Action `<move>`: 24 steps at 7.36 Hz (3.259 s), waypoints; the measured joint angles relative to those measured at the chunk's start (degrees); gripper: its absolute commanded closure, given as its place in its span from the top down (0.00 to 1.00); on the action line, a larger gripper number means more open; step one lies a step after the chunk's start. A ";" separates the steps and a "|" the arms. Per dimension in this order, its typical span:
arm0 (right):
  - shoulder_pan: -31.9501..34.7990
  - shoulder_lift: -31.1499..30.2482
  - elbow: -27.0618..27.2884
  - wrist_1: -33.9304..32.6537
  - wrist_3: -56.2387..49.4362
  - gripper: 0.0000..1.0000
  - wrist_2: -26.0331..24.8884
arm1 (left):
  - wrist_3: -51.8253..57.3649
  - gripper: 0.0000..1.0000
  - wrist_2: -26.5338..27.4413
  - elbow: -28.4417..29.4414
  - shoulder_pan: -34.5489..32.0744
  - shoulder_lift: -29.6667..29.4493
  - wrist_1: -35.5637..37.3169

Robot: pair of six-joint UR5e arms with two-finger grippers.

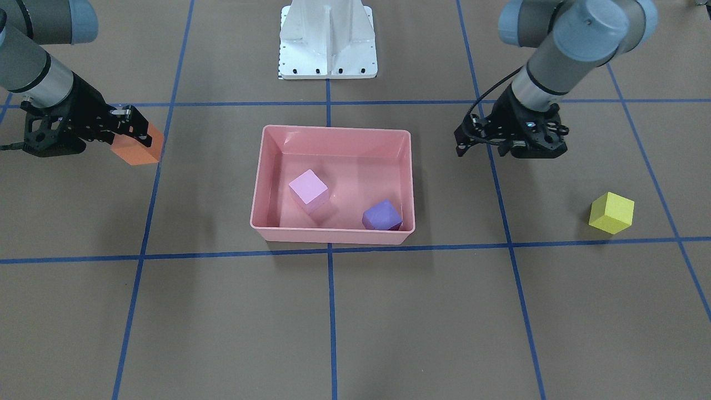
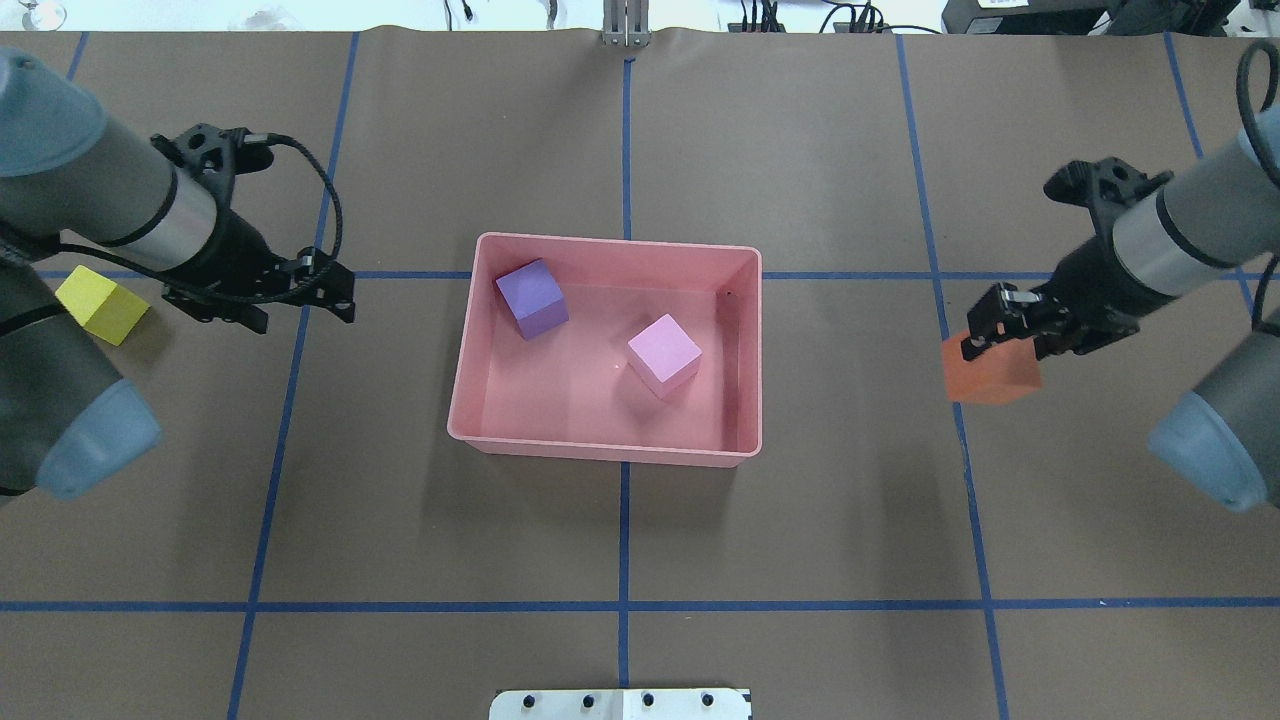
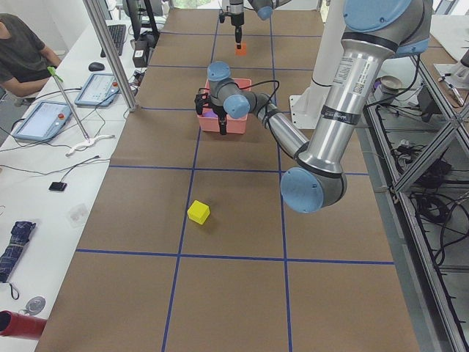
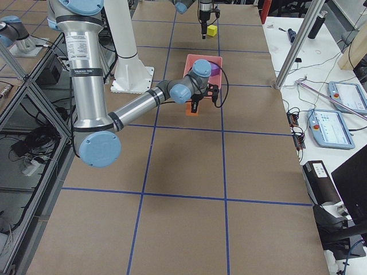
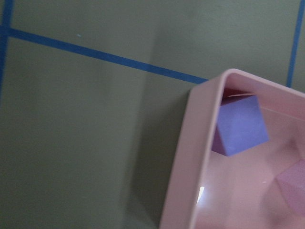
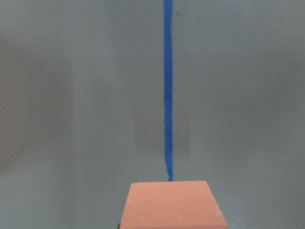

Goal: Place blocks into pink bin with both arms
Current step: 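Release the purple cube while the right gripper carries the orange cube to the bin, then release the orange cube and withdraw while the left gripper grasps the yellow cube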

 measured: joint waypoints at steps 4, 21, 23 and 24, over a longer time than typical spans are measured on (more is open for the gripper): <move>-9.17 20.02 -2.40 -10.57 15.49 0.00 -7.38 | 31.81 1.00 -0.29 12.02 -11.78 7.03 -8.96; -5.63 19.11 -0.83 -7.26 23.45 1.00 -7.77 | 40.14 0.00 -7.45 34.37 -15.22 4.96 -27.35; 0.01 10.86 1.18 -7.15 17.56 1.00 -5.57 | 39.34 0.00 -7.05 34.23 -15.23 4.71 -27.27; 2.41 5.87 1.83 -7.01 10.72 1.00 -5.32 | 37.26 0.00 -7.45 33.75 -15.20 4.27 -27.10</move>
